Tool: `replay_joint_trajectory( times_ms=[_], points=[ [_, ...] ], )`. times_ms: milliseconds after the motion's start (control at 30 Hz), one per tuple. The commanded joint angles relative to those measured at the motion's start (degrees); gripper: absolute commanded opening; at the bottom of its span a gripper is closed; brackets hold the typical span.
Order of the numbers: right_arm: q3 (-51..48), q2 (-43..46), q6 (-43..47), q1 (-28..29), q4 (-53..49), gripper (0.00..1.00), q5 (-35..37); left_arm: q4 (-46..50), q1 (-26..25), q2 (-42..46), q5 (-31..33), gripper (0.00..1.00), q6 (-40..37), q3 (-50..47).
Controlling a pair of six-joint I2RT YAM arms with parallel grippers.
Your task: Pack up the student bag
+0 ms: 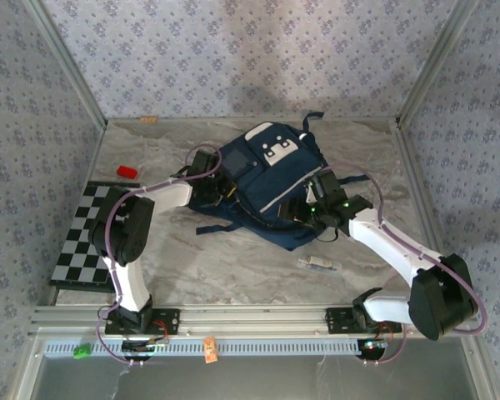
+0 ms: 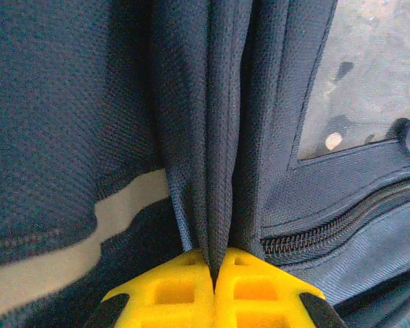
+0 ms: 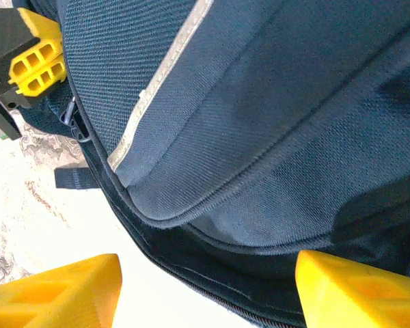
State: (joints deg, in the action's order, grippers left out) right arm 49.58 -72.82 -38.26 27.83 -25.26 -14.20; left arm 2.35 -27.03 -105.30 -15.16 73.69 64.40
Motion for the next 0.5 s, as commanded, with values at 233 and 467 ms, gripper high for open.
replay_joint_trajectory(
  times_ms=[233,467],
  points=[
    [4.75,-6.85,1.52,-1.99,3.01,0.70,-1.60,0.60,-0.84,10.66,-0.48,0.00,4.59,-1.58],
    [16.39,-16.41,11.05,-8.56,2.75,0.74,-1.63,1.23,-4.03,13.26,-1.13,0.00,7.58,-2.87]
  ],
)
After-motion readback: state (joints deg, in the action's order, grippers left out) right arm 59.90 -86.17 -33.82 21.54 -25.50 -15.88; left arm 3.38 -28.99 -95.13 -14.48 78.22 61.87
